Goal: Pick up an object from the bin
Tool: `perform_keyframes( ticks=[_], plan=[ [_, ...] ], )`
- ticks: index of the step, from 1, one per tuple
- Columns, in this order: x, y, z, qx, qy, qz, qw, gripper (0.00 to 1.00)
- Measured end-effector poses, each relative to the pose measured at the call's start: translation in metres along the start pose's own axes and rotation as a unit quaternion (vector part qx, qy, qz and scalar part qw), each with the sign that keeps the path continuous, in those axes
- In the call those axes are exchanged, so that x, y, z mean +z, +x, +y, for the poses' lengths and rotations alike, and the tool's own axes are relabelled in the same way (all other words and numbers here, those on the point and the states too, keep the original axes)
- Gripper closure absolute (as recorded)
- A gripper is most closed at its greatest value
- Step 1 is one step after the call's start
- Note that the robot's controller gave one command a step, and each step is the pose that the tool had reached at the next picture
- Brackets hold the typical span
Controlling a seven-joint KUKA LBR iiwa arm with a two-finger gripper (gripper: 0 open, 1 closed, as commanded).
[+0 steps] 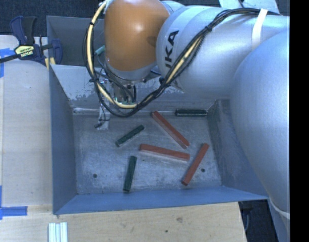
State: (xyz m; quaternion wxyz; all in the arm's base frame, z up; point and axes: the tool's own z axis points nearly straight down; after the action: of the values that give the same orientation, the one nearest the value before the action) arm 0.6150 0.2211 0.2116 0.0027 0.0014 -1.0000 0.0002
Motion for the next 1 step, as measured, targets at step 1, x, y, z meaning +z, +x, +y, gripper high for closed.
perform_keyframes(
  ticks=[1],
  plan=[
    [0.1331,0.0150,-0.0685,-0.105,0.001,-0.0003,0.9945,0.00]
  ],
)
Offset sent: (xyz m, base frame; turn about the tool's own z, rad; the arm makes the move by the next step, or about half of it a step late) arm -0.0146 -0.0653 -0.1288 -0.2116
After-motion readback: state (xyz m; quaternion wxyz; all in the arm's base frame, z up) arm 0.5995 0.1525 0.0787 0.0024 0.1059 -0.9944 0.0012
